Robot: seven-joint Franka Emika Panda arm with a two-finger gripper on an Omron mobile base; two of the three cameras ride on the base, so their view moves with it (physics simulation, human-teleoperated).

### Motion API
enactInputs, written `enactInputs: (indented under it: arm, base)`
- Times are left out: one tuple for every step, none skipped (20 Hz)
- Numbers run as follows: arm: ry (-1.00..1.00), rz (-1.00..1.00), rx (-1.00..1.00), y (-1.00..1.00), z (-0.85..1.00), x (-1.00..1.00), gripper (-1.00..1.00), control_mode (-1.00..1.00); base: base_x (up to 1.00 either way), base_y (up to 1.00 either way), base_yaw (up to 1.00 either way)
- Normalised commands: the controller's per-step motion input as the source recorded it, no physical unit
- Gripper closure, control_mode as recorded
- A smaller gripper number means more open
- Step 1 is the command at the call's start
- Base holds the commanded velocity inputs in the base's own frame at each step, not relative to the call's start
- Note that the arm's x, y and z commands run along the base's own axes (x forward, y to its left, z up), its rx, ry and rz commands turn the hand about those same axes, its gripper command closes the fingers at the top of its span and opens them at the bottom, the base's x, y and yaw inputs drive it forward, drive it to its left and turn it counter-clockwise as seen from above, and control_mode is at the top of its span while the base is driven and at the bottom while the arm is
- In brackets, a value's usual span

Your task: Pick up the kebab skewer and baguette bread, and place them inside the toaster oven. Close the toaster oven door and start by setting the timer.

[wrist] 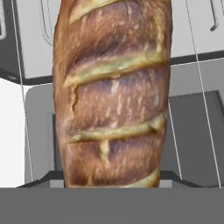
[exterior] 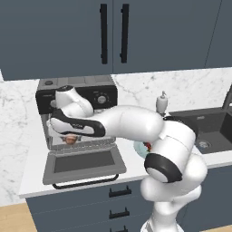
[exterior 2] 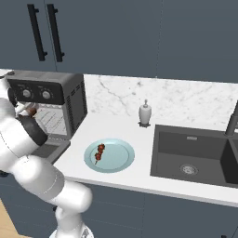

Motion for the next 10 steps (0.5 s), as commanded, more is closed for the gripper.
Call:
enactInputs:
  arm:
    - [0.00, 0.00, 0.00, 0.29, -0.17, 0.35, 1.00, -1.00]
    - [0.00, 0.00, 0.00, 0.30, -0.21, 0.26, 1.00, -1.00]
    - [0.00, 0.00, 0.00, 0.28, -0.26, 0.11, 1.00, -1.00]
    - [0.00, 0.00, 0.00, 0.31, -0.34, 0.05, 1.00, -1.00]
    - [0.00, 0.00, 0.00, 0.28, -0.34, 0.08, 1.00, -1.00]
    - [0.00, 0.00, 0.00, 0.16, -0.26, 0.21, 1.00, -1.00]
    - [0.00, 0.00, 0.00, 0.06, -0.20, 0.26, 1.00, -1.00]
    - [0.00, 0.00, 0.00, 0.01, -0.21, 0.24, 1.00, -1.00]
    - [0.00, 0.00, 0.00, 0.04, -0.36, 0.11, 1.00, -1.00]
    - [0.00, 0.00, 0.00, 0.06, -0.37, 0.16, 1.00, -1.00]
  base:
    - [0.00, 0.00, 0.00]
    - [0.00, 0.00, 0.00]
    - [0.00, 0.00, 0.00]
    - [0.00, 0.00, 0.00]
    - [0.00, 0.00, 0.00]
    - [0.00, 0.00, 0.00]
    - [0.00, 0.00, 0.00]
    - [0.00, 0.00, 0.00]
    - [0.00, 0.00, 0.00]
    - [0.00, 0.00, 0.00]
